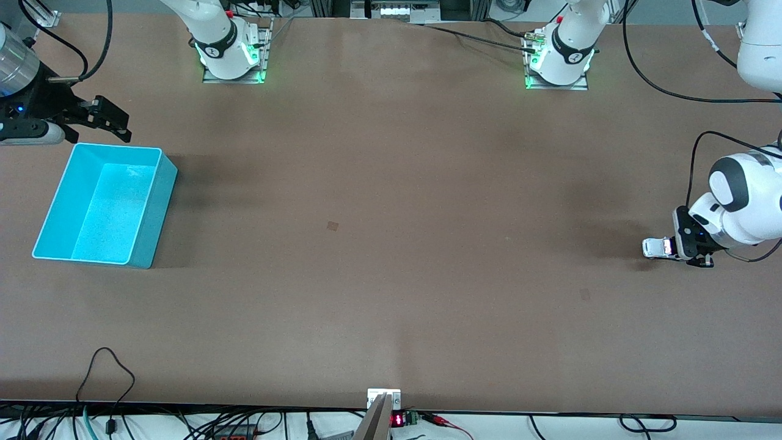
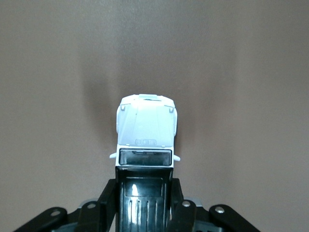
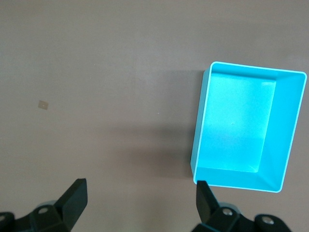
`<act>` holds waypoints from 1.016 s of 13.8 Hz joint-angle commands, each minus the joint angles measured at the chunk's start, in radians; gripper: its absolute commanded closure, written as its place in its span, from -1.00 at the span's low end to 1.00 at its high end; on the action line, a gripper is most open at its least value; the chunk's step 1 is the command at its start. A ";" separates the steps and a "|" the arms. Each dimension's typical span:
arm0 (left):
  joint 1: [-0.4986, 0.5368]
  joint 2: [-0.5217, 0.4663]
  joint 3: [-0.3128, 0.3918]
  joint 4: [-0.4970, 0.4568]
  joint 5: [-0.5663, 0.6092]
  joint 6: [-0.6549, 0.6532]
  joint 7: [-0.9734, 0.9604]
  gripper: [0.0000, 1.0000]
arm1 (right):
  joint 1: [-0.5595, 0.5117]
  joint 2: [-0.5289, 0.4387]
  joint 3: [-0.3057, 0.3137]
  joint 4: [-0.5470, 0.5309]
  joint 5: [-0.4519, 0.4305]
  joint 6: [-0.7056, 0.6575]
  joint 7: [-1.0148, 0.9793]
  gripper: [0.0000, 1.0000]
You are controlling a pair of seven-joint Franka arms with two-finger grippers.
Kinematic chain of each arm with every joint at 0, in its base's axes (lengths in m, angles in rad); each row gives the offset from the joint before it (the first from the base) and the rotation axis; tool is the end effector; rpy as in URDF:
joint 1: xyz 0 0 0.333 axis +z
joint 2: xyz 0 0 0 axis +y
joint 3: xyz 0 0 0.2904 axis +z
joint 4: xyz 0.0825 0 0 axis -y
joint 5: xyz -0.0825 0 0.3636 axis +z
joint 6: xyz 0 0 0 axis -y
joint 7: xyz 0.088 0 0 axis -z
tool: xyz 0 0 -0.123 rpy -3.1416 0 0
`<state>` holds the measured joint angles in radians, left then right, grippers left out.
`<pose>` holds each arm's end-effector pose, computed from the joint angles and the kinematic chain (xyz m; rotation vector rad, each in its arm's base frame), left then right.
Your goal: Wind and store white jeep toy
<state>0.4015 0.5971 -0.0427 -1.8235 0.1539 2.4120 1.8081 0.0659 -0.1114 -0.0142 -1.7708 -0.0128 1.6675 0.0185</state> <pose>0.5799 0.2212 0.1847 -2.2135 2.1836 0.1124 0.5076 0.0245 0.5585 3.1302 0.0539 0.0133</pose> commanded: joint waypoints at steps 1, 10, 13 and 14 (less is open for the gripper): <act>0.025 0.036 -0.003 -0.005 0.018 -0.017 0.020 0.49 | -0.012 -0.001 0.007 0.008 -0.009 -0.009 -0.020 -1.00; 0.008 0.015 -0.042 0.140 0.015 -0.250 0.004 -1.00 | -0.012 -0.001 0.007 0.008 -0.009 -0.009 -0.020 -1.00; -0.015 -0.028 -0.065 0.200 0.016 -0.431 -0.090 -1.00 | -0.012 -0.002 0.007 0.008 -0.009 -0.009 -0.020 -1.00; -0.035 -0.037 -0.065 0.222 0.016 -0.483 -0.131 -1.00 | -0.012 -0.002 0.007 0.008 -0.009 -0.011 -0.020 -1.00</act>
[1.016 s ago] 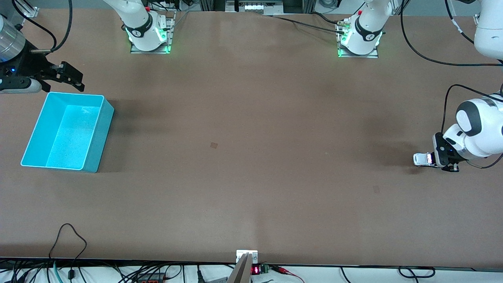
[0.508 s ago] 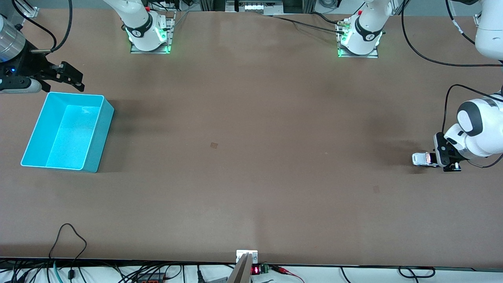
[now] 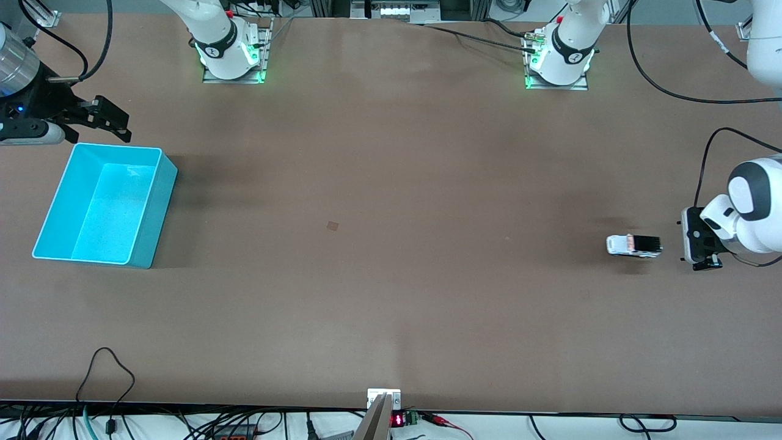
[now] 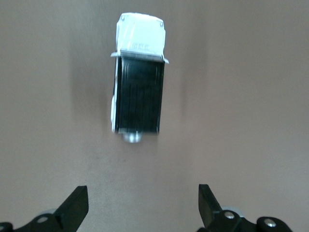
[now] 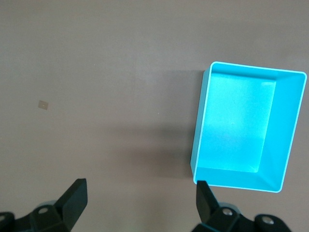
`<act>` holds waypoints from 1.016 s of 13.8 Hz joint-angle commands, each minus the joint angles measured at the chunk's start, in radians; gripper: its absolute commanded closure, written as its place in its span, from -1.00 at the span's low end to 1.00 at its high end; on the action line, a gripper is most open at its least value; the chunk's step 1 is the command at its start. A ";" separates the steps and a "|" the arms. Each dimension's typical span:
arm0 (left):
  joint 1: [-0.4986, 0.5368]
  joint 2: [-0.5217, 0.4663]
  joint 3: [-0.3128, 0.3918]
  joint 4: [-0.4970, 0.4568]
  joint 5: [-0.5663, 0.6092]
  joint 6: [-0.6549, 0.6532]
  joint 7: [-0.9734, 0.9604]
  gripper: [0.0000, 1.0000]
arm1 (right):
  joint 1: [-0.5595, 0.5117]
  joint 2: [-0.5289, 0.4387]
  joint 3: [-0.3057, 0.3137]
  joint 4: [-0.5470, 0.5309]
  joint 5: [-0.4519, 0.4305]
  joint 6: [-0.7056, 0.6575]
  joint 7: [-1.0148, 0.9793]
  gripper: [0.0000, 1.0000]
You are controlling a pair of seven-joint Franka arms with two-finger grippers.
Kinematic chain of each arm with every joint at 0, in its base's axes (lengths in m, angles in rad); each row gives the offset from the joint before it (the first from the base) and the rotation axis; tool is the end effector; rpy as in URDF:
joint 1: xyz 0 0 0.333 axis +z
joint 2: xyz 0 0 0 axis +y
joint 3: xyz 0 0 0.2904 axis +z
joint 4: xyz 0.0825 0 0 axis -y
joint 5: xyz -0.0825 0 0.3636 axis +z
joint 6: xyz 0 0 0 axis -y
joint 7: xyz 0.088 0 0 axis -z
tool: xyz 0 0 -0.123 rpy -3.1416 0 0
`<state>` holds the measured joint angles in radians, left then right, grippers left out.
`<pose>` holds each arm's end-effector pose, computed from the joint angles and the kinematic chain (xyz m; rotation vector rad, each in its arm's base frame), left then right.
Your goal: Wind and store white jeep toy
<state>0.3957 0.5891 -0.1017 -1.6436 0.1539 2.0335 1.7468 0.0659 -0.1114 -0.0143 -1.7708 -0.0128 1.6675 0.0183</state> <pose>0.5983 0.1979 0.2339 2.1736 -2.0733 -0.2466 0.5076 0.0244 0.5585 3.1302 0.0541 0.0133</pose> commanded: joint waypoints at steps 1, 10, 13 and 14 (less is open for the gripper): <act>-0.047 -0.032 -0.007 0.065 0.018 -0.155 -0.122 -1.00 | -0.012 -0.002 0.007 0.008 -0.009 -0.011 -0.020 -1.00; -0.285 -0.142 -0.035 0.275 0.001 -0.624 -0.680 -1.00 | -0.012 -0.002 0.005 0.008 -0.009 -0.014 -0.020 -1.00; -0.287 -0.199 -0.140 0.278 0.001 -0.662 -0.951 -1.00 | -0.012 -0.002 0.005 0.008 -0.009 -0.014 -0.020 -1.00; -0.299 -0.233 -0.142 0.274 -0.020 -0.661 -1.037 -1.00 | -0.012 -0.002 0.005 0.008 -0.009 -0.014 -0.020 -1.00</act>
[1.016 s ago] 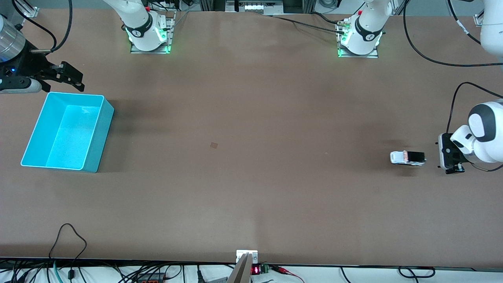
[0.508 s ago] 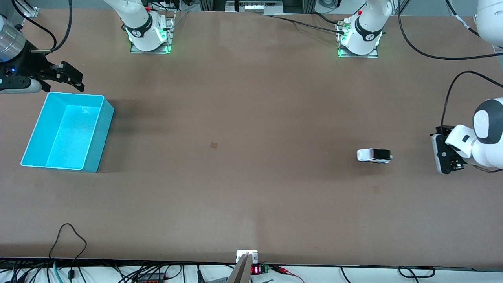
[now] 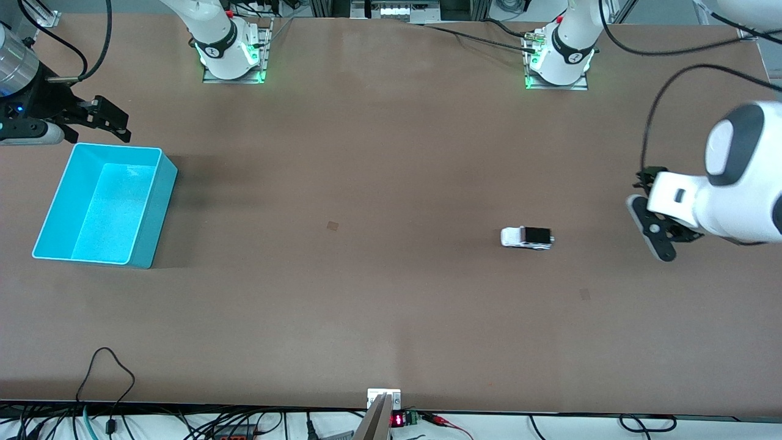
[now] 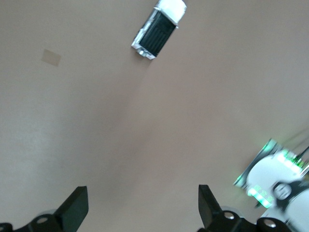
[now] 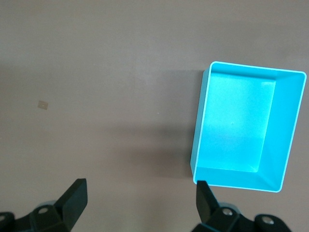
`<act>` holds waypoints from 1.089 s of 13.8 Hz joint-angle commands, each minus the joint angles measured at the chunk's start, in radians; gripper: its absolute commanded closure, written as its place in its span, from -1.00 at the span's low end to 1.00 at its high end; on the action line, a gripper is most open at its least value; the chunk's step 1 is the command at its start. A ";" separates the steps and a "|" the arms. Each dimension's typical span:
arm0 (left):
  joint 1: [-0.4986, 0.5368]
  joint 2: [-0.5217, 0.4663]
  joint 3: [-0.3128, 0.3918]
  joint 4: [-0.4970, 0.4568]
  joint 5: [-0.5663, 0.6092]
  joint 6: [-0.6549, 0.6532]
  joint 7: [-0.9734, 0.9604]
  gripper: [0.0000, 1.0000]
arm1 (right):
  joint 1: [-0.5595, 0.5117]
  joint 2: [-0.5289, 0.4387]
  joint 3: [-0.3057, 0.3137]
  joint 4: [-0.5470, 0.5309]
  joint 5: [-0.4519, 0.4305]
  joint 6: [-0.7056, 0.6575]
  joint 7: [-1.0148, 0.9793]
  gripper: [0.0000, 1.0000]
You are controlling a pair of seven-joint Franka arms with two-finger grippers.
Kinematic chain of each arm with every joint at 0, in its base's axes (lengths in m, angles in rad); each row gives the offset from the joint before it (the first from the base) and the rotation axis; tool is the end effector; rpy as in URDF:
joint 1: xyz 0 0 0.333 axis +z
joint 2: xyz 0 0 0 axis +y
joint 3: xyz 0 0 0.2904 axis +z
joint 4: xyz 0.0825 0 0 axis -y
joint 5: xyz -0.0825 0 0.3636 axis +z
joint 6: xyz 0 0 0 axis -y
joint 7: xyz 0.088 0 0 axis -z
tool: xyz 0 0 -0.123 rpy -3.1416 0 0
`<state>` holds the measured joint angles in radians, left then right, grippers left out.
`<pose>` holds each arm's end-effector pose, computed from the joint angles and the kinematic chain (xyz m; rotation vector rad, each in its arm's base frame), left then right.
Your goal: Wind and store white jeep toy
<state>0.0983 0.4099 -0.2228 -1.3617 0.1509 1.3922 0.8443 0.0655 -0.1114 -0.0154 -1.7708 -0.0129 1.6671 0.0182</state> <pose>0.5995 -0.0345 0.4327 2.6707 -1.4046 -0.5609 0.5076 0.0236 0.5585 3.1303 0.0519 0.0126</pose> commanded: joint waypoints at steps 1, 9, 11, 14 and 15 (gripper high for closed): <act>-0.038 -0.087 -0.023 -0.022 -0.028 -0.019 -0.237 -1.00 | -0.012 -0.002 0.005 0.008 -0.009 -0.014 -0.020 -1.00; -0.107 -0.342 0.028 -0.259 -0.077 0.199 -0.769 -1.00 | -0.013 0.001 0.005 0.008 -0.007 -0.014 -0.017 -1.00; -0.109 -0.403 0.060 -0.310 -0.079 0.249 -0.875 -1.00 | -0.012 0.006 0.006 0.008 -0.007 -0.014 -0.014 -1.00; -0.147 -0.437 0.158 -0.362 -0.115 0.295 -0.892 -1.00 | -0.010 0.021 0.006 0.004 -0.009 -0.026 -0.053 -1.00; -0.150 -0.463 0.190 -0.390 -0.120 0.347 -0.889 -1.00 | -0.004 0.036 0.008 0.005 -0.009 -0.052 -0.119 -1.00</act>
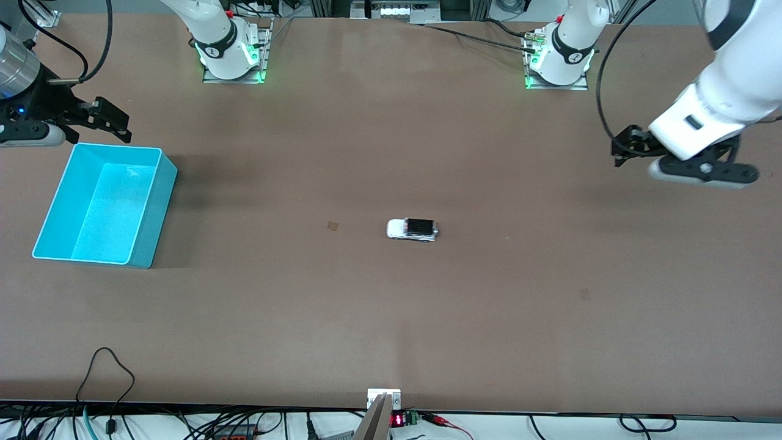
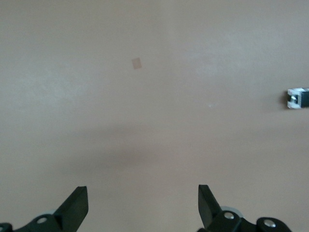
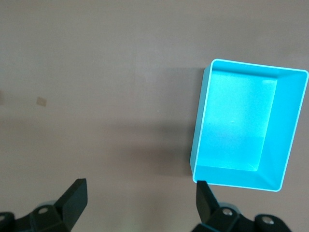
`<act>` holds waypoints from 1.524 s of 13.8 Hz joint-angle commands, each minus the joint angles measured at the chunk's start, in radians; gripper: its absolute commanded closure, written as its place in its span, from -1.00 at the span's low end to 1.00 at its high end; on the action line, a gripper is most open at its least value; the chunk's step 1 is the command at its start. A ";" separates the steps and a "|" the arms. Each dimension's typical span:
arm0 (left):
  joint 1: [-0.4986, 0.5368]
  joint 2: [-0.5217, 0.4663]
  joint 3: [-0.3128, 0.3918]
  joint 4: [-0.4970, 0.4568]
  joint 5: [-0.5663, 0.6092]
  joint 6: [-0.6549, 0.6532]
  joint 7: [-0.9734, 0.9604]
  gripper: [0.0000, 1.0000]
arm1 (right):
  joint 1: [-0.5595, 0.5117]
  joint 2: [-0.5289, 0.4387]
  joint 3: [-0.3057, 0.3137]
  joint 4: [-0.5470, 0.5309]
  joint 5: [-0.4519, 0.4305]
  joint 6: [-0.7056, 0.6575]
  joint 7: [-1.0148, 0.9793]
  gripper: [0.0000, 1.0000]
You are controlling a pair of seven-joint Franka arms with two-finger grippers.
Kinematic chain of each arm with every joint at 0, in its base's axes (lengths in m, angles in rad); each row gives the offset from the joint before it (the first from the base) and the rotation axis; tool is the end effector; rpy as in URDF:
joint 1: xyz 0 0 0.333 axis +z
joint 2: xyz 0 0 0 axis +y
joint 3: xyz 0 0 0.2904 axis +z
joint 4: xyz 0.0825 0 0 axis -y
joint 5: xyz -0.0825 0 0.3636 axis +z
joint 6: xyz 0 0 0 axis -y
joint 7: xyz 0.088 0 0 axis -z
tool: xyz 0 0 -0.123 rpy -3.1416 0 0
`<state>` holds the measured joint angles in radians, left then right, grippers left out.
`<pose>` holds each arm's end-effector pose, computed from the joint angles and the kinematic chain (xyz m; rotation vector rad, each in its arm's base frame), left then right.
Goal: Wind and store white jeep toy
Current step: 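Reach the right gripper over the jeep while the left gripper withdraws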
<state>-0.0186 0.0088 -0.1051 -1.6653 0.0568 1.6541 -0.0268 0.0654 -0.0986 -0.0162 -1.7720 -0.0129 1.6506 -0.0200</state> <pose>0.5375 -0.0600 0.5427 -3.0805 0.1575 0.0242 0.5083 0.0232 0.5500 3.1279 0.1103 -0.0354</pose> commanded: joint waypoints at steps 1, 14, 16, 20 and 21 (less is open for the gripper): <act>-0.031 -0.076 0.080 -0.126 -0.026 0.104 -0.016 -1.00 | -0.003 0.032 0.008 0.000 -0.009 -0.046 -0.142 -1.00; -0.030 -0.125 0.125 -0.148 -0.018 0.007 -0.007 -1.00 | 0.134 0.204 0.018 -0.015 0.010 0.040 -0.731 -1.00; -0.032 -0.093 0.122 -0.097 -0.017 -0.028 -0.004 -1.00 | 0.197 0.243 0.018 -0.030 0.016 0.122 -0.779 -1.00; -0.037 -0.087 0.116 -0.088 -0.009 -0.036 -0.005 -1.00 | 0.338 0.338 0.019 -0.038 0.065 0.289 -0.781 -1.00; -0.037 -0.087 0.116 -0.086 -0.009 -0.037 -0.005 -1.00 | 0.358 0.362 0.018 -0.038 0.065 0.332 -0.781 -1.00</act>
<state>-0.0451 -0.0951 0.0072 -1.7866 0.0439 1.6447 -0.0309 0.3806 0.2307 0.0120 -1.8082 0.0348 1.9194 -0.7714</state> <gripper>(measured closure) 0.000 0.000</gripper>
